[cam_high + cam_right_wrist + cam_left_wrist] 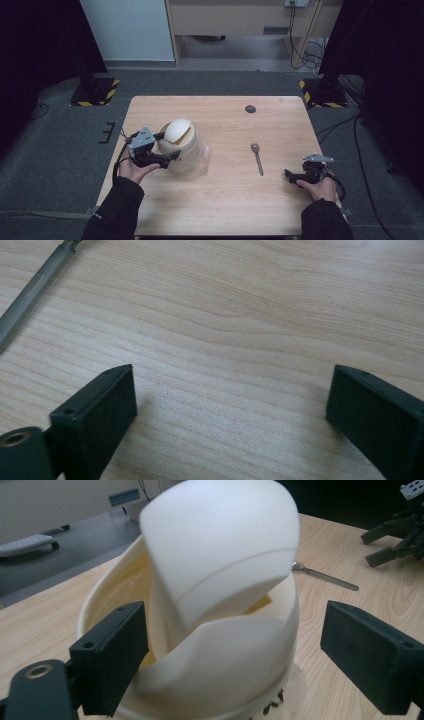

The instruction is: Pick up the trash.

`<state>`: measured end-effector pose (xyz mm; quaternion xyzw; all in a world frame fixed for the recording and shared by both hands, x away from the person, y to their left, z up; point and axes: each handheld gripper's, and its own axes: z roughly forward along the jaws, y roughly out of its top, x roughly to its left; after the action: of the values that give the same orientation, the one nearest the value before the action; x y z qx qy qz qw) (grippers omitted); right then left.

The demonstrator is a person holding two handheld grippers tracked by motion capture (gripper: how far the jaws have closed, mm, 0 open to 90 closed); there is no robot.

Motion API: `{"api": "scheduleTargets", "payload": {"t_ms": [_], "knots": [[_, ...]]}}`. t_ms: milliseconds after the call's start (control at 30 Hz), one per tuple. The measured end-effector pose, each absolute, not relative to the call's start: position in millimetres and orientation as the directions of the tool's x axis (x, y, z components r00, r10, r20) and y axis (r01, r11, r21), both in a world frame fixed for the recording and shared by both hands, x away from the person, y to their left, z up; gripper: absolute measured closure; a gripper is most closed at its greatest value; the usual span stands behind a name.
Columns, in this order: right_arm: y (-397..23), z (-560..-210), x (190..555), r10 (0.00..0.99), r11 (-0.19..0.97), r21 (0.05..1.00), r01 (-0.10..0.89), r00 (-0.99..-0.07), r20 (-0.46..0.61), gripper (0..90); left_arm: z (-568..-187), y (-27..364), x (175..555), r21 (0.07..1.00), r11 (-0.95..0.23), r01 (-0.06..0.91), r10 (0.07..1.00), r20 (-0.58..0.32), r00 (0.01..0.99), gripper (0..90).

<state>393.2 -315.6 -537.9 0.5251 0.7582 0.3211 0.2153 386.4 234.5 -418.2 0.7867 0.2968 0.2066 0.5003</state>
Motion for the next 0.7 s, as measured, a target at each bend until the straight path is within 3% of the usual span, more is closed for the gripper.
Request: {"api": "scheduleTargets", "payload": {"t_ms": [167, 300, 700], "knots": [[-314.5, -532.8, 393.2, 0.930, 0.253, 0.701, 0.667, -0.367, 0.013, 20.3, -419.3, 254.3, 368.8, 0.911, -0.317, 0.265, 0.706, 0.041, 0.707, 11.3], [-313.9, -530.7, 393.0, 0.929, 0.245, 0.697, 0.674, -0.369, 0.031, 24.6, -426.9, 271.5, 354.0, 0.909, -0.299, 0.290, 0.734, 0.026, 0.678, 11.5], [-310.5, -521.0, 393.1, 0.927, 0.225, 0.723, 0.653, -0.373, 0.049, 28.4, -476.8, 301.8, 330.3, 0.835, -0.283, 0.471, 0.805, -0.060, 0.590, 12.8]]}}
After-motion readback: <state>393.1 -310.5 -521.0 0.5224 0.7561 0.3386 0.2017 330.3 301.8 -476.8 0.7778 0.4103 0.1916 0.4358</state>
